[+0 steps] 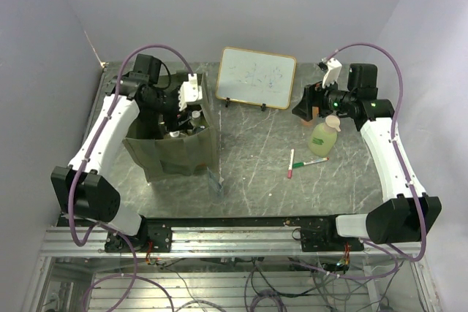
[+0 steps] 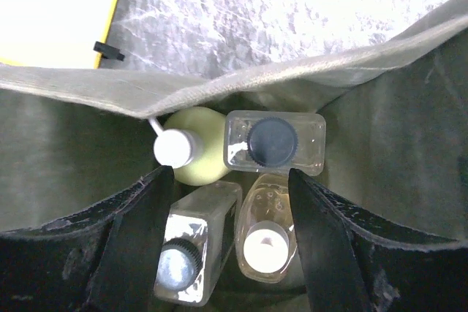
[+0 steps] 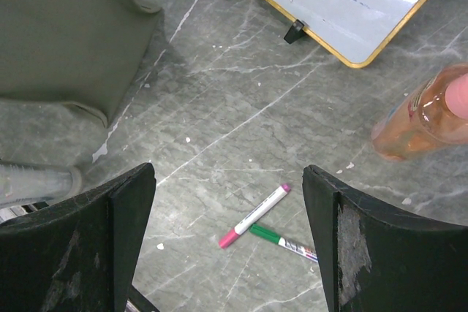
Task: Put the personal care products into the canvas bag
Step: Place the care product in the canvas bag, then move the care product at the center of the board.
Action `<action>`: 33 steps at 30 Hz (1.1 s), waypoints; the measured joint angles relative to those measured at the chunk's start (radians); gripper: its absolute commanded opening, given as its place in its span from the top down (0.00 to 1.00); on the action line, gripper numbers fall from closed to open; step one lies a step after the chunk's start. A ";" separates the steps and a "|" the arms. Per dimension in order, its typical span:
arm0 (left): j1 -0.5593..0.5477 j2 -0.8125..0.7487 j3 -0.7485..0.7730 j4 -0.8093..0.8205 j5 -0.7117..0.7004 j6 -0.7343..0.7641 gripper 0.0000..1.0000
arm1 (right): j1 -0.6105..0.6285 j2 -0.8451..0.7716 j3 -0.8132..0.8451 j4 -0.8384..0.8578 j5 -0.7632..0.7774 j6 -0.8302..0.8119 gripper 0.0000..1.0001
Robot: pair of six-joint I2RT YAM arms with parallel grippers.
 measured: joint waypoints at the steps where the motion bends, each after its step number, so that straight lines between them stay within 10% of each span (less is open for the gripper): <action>1: 0.000 -0.003 0.018 -0.008 0.000 -0.001 0.25 | 0.000 -0.002 0.000 0.000 0.000 0.000 0.18; 22: -0.001 -0.152 0.204 0.094 -0.166 -0.331 0.03 | -0.134 -0.040 0.013 -0.003 0.155 0.011 0.15; 33: -0.001 -0.164 0.237 0.175 -0.199 -0.410 0.02 | -0.134 0.192 0.216 0.008 0.298 -0.041 0.21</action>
